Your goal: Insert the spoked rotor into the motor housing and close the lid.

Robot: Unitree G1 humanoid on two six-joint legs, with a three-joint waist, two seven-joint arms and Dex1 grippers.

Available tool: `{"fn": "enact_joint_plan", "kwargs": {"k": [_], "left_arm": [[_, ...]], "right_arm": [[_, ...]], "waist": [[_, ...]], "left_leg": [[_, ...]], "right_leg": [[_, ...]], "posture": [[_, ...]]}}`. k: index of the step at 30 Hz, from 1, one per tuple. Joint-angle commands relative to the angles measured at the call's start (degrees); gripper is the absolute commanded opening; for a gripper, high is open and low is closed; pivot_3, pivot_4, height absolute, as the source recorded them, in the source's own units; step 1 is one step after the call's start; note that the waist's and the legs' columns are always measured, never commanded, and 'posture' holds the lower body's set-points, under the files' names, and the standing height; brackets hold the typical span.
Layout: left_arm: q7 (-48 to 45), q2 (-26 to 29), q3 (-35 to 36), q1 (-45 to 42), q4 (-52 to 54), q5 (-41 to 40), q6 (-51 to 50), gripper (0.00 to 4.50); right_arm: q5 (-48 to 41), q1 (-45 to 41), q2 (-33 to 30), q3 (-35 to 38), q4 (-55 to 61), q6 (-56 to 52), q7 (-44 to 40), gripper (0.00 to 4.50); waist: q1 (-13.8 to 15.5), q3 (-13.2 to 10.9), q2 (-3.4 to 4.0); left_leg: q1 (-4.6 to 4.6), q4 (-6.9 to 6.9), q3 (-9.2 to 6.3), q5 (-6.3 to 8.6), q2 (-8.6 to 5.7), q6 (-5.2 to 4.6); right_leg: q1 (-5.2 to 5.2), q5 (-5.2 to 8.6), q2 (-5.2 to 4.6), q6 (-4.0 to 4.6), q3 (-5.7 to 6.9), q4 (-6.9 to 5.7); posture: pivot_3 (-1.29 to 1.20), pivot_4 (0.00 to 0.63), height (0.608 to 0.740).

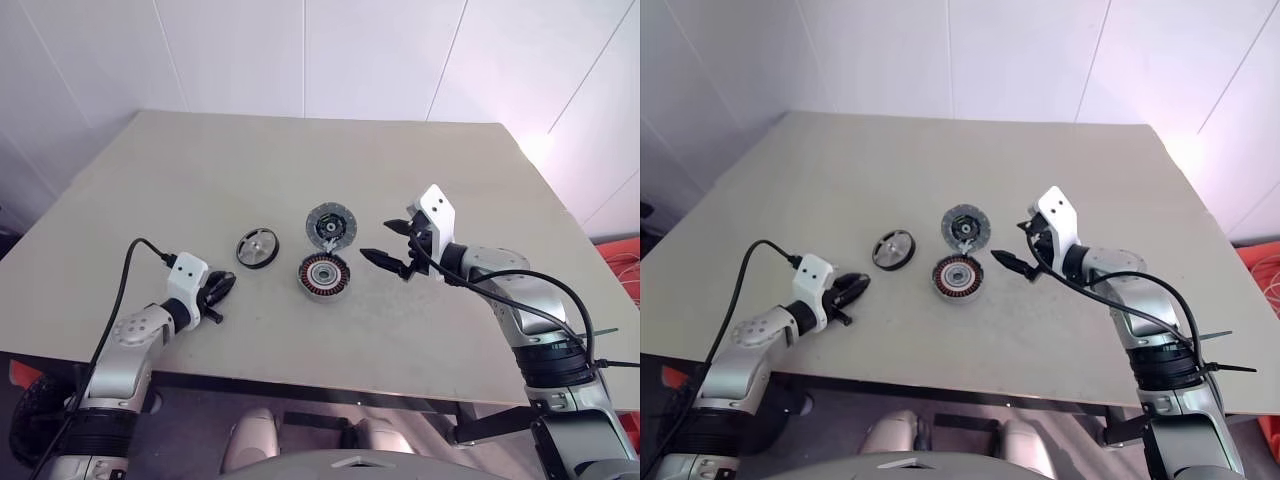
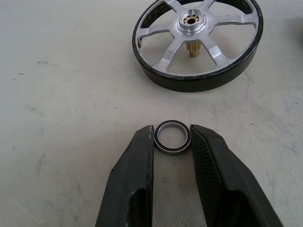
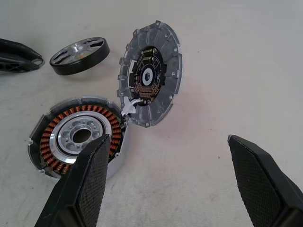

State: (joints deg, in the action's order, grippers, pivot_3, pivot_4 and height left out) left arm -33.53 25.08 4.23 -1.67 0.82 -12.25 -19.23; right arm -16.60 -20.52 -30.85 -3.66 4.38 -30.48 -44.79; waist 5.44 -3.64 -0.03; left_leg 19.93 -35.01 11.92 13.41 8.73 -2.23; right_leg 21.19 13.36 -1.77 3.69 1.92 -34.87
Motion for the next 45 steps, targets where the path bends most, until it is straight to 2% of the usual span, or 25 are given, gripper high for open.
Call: {"fn": "enact_joint_plan", "kwargs": {"k": [1, 7, 13, 24, 35, 45], "left_arm": [[-2.08, 0.33, 0.99, -0.82, 4.36, -3.60, -1.86, 1.21], [-3.32, 1.93, 2.11, -2.31, 6.37, -5.93, -4.06, 1.21], [-4.41, 1.27, 1.55, -8.43, 5.30, -9.08, -7.15, 1.21], [-8.08, -0.55, -5.09, -20.53, -2.74, -8.44, -10.59, 1.21], [-12.03, -3.52, -9.69, -25.02, -6.61, -8.67, -11.72, 1.21], [-16.99, -3.69, -12.46, -26.23, -7.91, -8.75, -14.22, 1.21]], "right_arm": [[-0.12, -0.75, 0.02, 0.69, 0.64, 0.90, 0.10, 4.50], [0.07, -0.91, 0.09, 0.55, 0.37, 1.01, 0.17, 4.50], [0.33, -0.60, 0.56, 0.40, 0.40, 1.27, 0.40, 4.50], [0.56, 0.15, 0.96, 1.17, 1.17, 1.16, 1.07, 4.50], [0.54, 0.58, 1.15, 1.30, 1.31, 1.55, 1.78, 4.50], [0.59, 1.03, 1.89, 0.97, 1.79, 1.95, 2.94, 4.50]], "waist": [[0.03, 0.00, 0.00], [0.01, -0.01, 0.01], [0.11, -0.01, 0.02], [0.09, -0.01, 0.02], [0.10, -0.02, 0.03], [0.14, -0.03, 0.04]], "left_leg": [[0.01, 0.00, 0.00, -0.01, 0.00, 0.02], [0.04, 0.02, 0.00, -0.02, 0.00, 0.04], [0.02, 0.02, -0.02, -0.03, -0.03, 0.04], [0.13, 0.03, -0.02, -0.04, -0.05, 0.07], [0.13, 0.03, -0.02, -0.04, -0.04, 0.07], [0.13, 0.04, -0.02, -0.04, -0.06, 0.06]], "right_leg": [[0.01, 0.00, 0.00, 0.00, 0.00, 0.00], [0.03, 0.00, 0.00, 0.02, 0.00, 0.02], [0.00, 0.00, -0.01, 0.01, 0.01, 0.01], [0.08, 0.00, -0.03, 0.04, 0.02, 0.01], [0.08, 0.00, -0.04, 0.05, 0.03, 0.01], [0.07, 0.01, -0.08, 0.06, 0.08, 0.02]], "posture": [[0.00, 0.000, 0.740], [0.00, 0.000, 0.740], [0.00, 0.000, 0.740], [0.00, 0.000, 0.740], [0.00, 0.000, 0.740], [0.00, 0.000, 0.740]]}}
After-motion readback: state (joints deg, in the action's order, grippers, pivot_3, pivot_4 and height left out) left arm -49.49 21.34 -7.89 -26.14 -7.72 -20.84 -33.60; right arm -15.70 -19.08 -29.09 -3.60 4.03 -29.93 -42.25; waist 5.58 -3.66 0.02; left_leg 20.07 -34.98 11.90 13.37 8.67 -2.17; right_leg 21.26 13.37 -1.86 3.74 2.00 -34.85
